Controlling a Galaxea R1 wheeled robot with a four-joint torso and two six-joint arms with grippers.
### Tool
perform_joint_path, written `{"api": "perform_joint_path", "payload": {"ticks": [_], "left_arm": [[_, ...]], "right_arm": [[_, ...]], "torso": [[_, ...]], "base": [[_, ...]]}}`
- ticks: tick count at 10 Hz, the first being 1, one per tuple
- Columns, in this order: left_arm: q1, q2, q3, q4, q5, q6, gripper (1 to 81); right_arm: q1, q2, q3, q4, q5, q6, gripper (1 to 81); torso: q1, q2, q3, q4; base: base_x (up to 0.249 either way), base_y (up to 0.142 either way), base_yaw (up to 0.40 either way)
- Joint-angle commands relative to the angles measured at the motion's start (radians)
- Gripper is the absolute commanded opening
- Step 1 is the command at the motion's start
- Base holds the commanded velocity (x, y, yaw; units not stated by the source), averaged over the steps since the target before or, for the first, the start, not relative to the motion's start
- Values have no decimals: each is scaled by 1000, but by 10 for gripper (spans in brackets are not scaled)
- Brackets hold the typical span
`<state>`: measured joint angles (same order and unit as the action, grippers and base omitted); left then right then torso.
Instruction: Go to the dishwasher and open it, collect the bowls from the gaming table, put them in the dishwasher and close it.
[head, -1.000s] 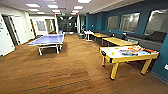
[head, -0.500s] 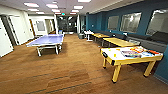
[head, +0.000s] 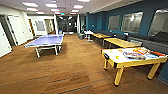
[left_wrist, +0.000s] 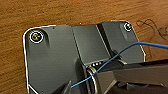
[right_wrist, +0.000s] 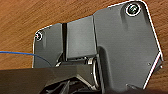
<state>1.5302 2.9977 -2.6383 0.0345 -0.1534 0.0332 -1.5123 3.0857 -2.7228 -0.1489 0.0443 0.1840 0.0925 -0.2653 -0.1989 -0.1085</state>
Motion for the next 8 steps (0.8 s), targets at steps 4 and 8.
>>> {"api": "perform_joint_path", "payload": {"ticks": [4, 8], "left_arm": [[-45, 1, 4, 1, 49, 8, 811], [-46, 3, 4, 4, 51, 8, 811]], "right_arm": [[53, 7, 6, -4, -46, -1, 811], [51, 7, 5, -4, -46, -1, 811]], "torso": [[0, 0, 0, 0], [0, 0, 0, 0]], "base": [[215, 0, 0], [215, 0, 0]]}}
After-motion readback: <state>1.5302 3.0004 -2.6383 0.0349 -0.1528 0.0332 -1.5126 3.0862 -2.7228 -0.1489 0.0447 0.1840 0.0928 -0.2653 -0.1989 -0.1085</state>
